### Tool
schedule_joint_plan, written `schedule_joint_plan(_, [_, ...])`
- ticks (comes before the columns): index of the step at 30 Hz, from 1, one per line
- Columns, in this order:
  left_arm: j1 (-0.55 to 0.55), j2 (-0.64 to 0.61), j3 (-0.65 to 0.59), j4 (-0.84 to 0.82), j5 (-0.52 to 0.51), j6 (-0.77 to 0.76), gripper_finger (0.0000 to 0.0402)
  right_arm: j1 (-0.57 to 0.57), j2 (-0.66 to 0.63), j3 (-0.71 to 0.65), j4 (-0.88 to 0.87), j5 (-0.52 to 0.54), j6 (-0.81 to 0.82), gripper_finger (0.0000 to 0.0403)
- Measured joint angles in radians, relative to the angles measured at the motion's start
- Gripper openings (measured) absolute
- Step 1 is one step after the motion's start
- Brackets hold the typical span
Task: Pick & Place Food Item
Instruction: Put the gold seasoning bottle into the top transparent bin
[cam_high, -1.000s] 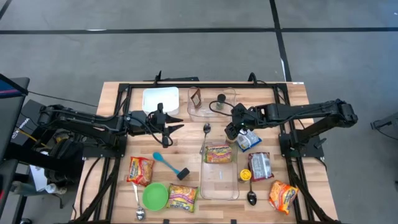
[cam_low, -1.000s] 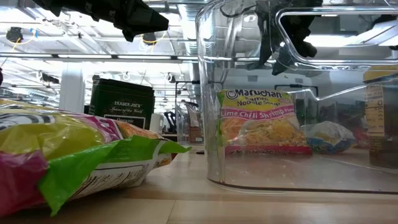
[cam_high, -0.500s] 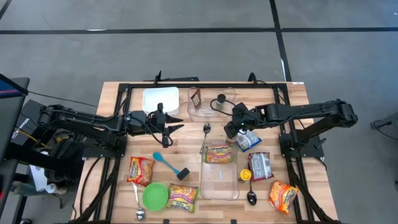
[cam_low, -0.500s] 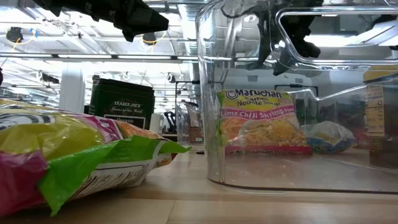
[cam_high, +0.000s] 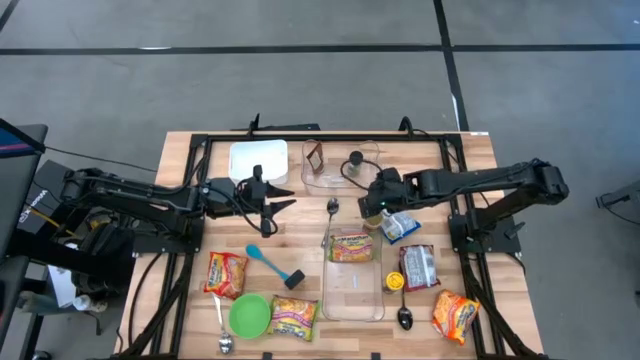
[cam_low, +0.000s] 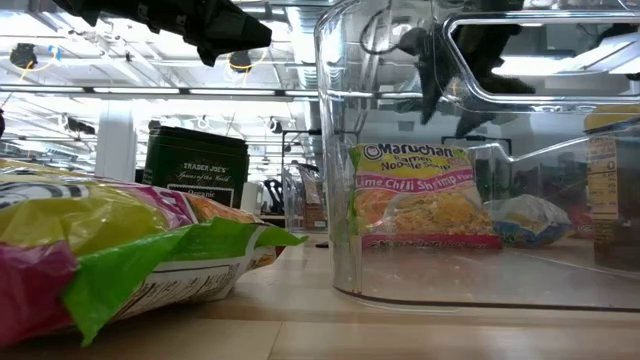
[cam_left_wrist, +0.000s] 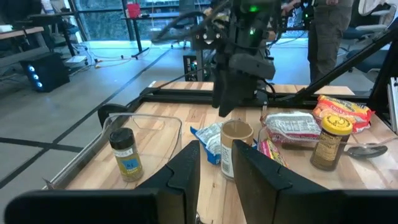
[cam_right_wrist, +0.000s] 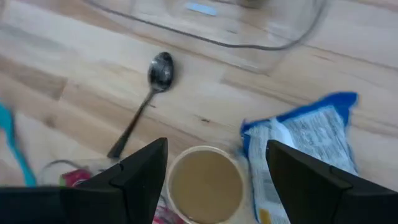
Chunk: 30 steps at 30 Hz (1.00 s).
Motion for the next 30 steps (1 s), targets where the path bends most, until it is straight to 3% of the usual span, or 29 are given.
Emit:
schedule_joint_plan(20, [0.0, 0.0, 0.0, 0.05, 0.0, 0.0, 0.0088, -0.003, 0.016, 0.003, 0.071, -0.007, 0.052, 0.0266])
schedule_joint_plan(30, [0.0, 0.0, 0.0, 0.05, 0.0, 0.0, 0.0088, 0.028, 0.035, 0.102, -0.087, -0.018, 0.081, 0.0266])
